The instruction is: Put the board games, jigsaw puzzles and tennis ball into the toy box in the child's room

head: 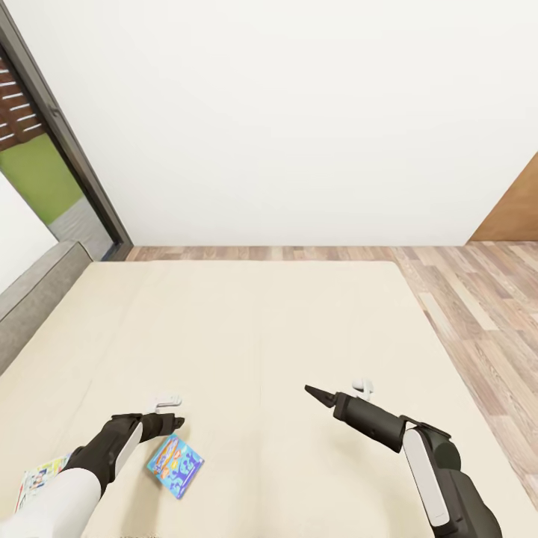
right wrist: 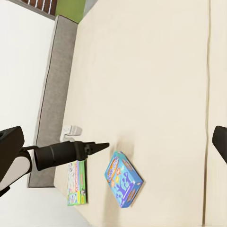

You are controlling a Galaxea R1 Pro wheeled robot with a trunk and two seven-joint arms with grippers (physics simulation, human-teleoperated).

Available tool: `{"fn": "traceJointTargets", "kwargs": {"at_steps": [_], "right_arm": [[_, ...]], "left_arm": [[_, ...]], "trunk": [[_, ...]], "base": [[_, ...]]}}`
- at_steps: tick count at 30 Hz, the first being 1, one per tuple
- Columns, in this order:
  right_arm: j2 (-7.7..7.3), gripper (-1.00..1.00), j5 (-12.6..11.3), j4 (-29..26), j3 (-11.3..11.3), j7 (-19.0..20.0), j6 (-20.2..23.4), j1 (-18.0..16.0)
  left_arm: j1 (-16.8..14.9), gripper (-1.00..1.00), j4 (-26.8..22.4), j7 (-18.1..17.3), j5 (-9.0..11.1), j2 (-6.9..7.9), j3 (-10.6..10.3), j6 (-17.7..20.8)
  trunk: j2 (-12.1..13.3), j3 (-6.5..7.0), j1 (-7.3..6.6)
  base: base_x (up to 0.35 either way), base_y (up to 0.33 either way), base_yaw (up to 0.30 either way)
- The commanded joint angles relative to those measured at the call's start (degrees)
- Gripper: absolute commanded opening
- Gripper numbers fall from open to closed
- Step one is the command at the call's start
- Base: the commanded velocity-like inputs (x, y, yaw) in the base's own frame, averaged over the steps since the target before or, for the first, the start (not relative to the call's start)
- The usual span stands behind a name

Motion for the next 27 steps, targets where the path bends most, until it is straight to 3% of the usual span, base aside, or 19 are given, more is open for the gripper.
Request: {"fn": "traceJointTargets", "kwargs": {"at_steps": [1, 12, 17, 21, 27], "right_arm": [[0.04, 1.00, -0.1, 0.0, -0.1, 0.2, 0.4, 0.0], [0.25, 1.00, -0.2, -0.5, -0.2, 0.3, 0.5, 0.0], [0.43, 1.00, -0.3, -0.4, -0.2, 0.3, 0.5, 0.0], [0.09, 1.00, -0.3, -0.4, -0.2, 0.3, 0.5, 0.0], [-0.02, 1.00, -0.3, -0.3, -0.2, 0.3, 0.4, 0.0]], "left_arm": [[0.0, 1.00, -0.1, -0.3, 0.1, -0.05, 0.3, 0.4], [0.0, 1.00, -0.1, -1.0, 0.0, -0.08, 0.2, 0.5], [0.0, 1.00, -0.1, -5.9, -0.3, 0.29, 0.1, 0.6], [0.0, 1.00, -0.1, -10.3, -0.5, 1.72, 0.0, 0.7], [0.0, 1.00, -0.1, -12.7, -0.7, 2.91, -0.4, 0.6]], "trunk": [[0.0, -0.14, 0.00], [0.0, -1.17, 0.00], [0.0, -1.64, 0.00], [0.0, -2.01, 0.00], [0.0, -2.57, 0.00]], "base": [[0.000, 0.000, 0.000], [0.000, 0.000, 0.000], [0.000, 0.000, 0.000], [0.000, 0.000, 0.000], [0.000, 0.000, 0.000]]}}
